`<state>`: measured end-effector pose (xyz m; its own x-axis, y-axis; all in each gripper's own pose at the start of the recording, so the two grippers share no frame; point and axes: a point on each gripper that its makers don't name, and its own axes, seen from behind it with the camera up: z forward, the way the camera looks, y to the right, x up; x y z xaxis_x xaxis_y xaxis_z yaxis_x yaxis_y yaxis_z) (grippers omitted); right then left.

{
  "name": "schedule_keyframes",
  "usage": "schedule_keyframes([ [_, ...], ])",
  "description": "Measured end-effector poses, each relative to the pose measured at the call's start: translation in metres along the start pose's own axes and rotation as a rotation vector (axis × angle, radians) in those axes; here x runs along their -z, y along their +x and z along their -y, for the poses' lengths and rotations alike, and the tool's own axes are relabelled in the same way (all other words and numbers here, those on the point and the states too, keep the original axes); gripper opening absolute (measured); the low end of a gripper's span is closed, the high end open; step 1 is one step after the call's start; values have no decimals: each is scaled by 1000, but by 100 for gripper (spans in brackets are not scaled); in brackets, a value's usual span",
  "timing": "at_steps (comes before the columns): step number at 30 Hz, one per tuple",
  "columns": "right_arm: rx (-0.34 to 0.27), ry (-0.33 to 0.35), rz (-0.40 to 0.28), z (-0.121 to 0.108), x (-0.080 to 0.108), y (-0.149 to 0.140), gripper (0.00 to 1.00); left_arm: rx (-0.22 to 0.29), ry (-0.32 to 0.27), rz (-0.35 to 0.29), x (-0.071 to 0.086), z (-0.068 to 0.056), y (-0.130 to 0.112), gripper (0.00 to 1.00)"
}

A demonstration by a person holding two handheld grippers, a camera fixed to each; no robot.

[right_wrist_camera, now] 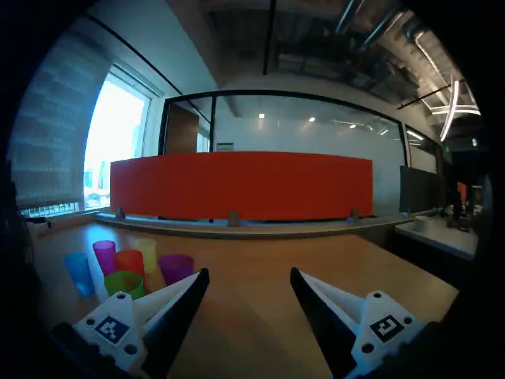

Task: Pour water

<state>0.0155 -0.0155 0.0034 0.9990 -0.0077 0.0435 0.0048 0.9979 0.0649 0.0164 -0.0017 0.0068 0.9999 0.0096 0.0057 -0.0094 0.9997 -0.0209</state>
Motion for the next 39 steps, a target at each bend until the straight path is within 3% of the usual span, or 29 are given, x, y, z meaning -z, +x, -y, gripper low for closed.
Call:
schedule_keyframes([
  [11, -10, 35, 0, 4, -6, 63, 100, 6, -34, -22, -9, 0, 65, 98],
  [29, -32, 124, 44, 18, -17, 153, 100, -24, -139, -14, -30, -16, 172, 99],
  [39, -3, 152, 26, 25, -20, 174, 100, -27, -162, 9, -36, -19, 200, 99],
])
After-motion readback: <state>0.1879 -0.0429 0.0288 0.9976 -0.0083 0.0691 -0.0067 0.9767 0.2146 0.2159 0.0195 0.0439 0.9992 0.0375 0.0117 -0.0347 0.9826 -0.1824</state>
